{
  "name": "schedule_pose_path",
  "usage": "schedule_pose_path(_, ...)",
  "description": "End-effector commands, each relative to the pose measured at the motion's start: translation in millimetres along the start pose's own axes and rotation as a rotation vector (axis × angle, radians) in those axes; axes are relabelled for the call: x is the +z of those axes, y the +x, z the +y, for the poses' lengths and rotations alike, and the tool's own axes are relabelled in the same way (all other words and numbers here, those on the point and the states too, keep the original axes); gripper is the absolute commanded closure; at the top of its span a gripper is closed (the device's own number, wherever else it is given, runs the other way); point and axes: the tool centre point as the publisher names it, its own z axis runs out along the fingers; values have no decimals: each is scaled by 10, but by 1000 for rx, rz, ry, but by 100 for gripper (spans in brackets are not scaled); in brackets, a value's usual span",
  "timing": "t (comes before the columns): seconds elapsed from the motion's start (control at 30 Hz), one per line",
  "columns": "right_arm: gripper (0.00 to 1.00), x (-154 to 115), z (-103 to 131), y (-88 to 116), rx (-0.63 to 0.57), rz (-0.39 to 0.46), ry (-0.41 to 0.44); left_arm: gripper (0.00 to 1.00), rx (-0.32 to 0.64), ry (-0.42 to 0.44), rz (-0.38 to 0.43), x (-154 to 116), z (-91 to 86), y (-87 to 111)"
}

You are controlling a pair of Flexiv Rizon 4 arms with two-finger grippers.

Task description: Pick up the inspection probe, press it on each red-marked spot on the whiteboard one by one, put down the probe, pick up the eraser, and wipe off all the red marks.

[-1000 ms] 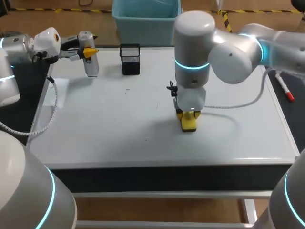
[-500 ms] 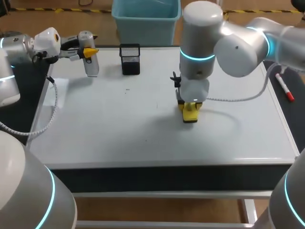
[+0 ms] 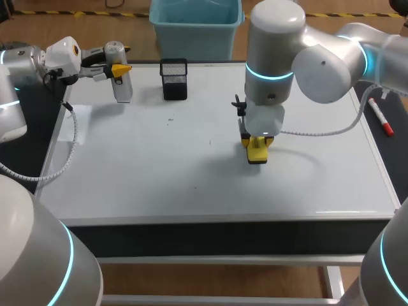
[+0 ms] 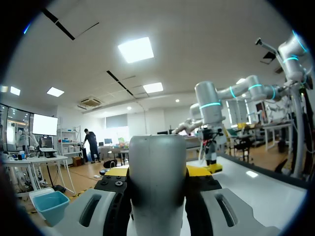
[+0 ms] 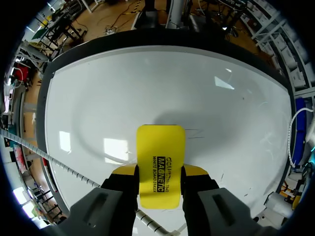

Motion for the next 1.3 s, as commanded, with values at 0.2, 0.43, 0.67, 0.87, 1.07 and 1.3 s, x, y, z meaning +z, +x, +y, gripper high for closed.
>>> schedule_pose_path(0.2,100,-23,-354,46,7,7,52,100,0,3,4,1,3,-18)
schedule_pose_path(0.43,100,-2,-796,71,9,38,87,100,0,3,4,1,3,-18)
schedule_pose_path(0.67,100,34,-1204,112,28,35,81,100,0,3,4,1,3,-18)
schedule_pose_path(0.87,100,0,-1525,122,30,30,84,100,0,3,4,1,3,-18)
schedule_pose_path(1.07,100,-26,-1859,127,18,31,74,100,0,3,4,1,3,-18)
schedule_pose_path(1.3,100,-2,-2150,124,1,53,61,100,0,3,4,1,3,-18)
